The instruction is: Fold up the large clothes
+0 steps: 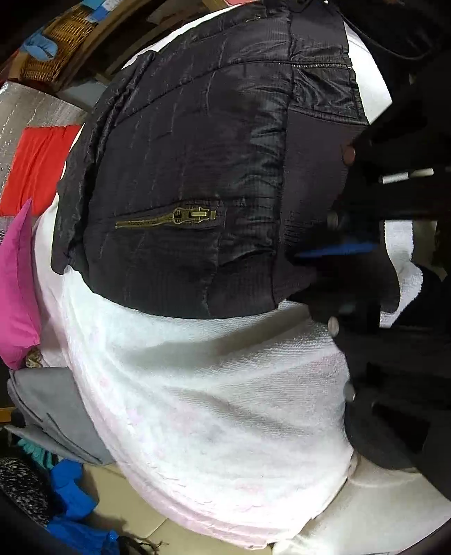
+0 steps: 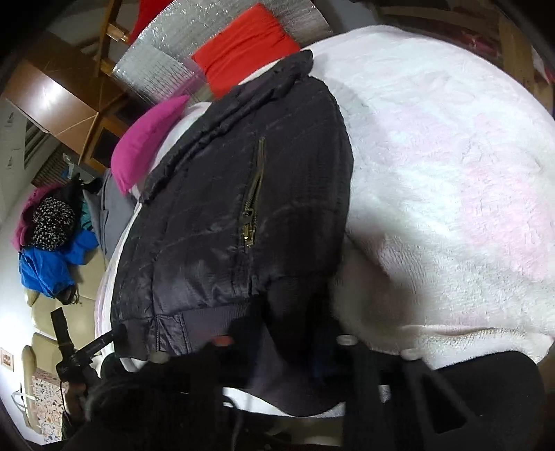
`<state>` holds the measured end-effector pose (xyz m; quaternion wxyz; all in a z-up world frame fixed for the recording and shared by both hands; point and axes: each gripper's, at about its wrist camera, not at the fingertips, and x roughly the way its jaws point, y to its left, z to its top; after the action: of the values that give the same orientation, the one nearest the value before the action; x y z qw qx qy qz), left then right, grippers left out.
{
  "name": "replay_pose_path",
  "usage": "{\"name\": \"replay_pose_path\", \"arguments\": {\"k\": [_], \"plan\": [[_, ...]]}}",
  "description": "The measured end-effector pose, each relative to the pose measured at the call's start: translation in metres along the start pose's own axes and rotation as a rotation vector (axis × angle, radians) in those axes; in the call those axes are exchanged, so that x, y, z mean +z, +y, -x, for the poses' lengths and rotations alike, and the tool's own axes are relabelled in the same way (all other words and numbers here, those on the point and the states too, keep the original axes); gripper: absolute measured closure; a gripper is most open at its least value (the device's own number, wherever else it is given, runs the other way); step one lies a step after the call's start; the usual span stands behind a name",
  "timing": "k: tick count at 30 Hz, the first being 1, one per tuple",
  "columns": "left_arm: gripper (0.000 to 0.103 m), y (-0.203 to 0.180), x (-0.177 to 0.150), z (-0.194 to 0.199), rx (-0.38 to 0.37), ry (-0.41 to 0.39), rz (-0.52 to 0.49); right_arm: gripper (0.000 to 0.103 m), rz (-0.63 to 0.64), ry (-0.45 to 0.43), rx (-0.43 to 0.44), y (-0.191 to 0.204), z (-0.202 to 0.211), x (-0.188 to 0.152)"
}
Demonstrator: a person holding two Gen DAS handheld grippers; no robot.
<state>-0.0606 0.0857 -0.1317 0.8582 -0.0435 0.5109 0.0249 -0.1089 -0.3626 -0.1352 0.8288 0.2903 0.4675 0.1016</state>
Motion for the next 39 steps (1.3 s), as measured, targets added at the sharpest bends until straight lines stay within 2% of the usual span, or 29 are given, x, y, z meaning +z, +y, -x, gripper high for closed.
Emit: {"name": "replay_pose_path", "arguments": {"k": [1, 8, 17, 18, 20, 22, 27, 29, 33, 34, 35, 36, 37, 39], "plan": [[0.092, 0.001, 0.0, 0.003, -0.005, -0.004, 0.001, 0.093, -0.004, -0.001, 0.013, -0.001, 0.003, 0.0], [0.095, 0.004, -0.009, 0.031, -0.024, -0.06, -0.009, 0.094, 0.013, -0.006, 0.061, 0.003, 0.023, -0.006], [0.095, 0.019, -0.041, 0.046, -0.084, -0.036, 0.009, 0.094, -0.009, 0.008, 0.083, -0.01, 0.052, -0.034], [0.094, 0.022, -0.04, 0.045, -0.095, -0.038, 0.018, 0.09, -0.021, 0.0, 0.09, -0.012, 0.052, -0.034], [0.09, 0.025, -0.033, 0.036, -0.11, -0.011, 0.037, 0.088, -0.042, -0.002, 0.11, -0.017, 0.048, -0.032], [0.085, 0.026, -0.026, 0.026, -0.105, 0.021, 0.041, 0.076, -0.043, -0.008, 0.087, -0.018, 0.044, -0.028], [0.068, 0.013, -0.021, 0.013, -0.083, 0.048, 0.011, 0.073, -0.006, 0.013, 0.039, -0.009, 0.03, -0.023], [0.067, 0.011, -0.019, 0.011, -0.075, 0.054, 0.002, 0.073, 0.009, 0.022, 0.011, -0.005, 0.027, -0.022], [0.067, 0.005, -0.022, 0.011, -0.063, 0.052, -0.005, 0.059, 0.031, 0.051, -0.001, 0.002, 0.022, -0.022], [0.067, 0.005, -0.024, 0.012, -0.063, 0.052, -0.004, 0.058, 0.039, 0.055, -0.01, 0.004, 0.021, -0.021], [0.071, 0.005, -0.026, 0.012, -0.062, 0.049, -0.005, 0.059, 0.042, 0.057, -0.017, 0.006, 0.019, -0.022], [0.079, 0.007, -0.028, 0.013, -0.053, 0.043, -0.007, 0.066, 0.048, 0.063, -0.028, 0.006, 0.018, -0.022], [0.083, 0.007, -0.029, 0.014, -0.05, 0.038, -0.007, 0.088, 0.046, 0.069, -0.031, 0.004, 0.018, -0.023], [0.09, 0.018, -0.036, 0.024, -0.061, 0.03, -0.005, 0.091, 0.031, 0.074, -0.009, 0.0, 0.019, -0.023]]}}
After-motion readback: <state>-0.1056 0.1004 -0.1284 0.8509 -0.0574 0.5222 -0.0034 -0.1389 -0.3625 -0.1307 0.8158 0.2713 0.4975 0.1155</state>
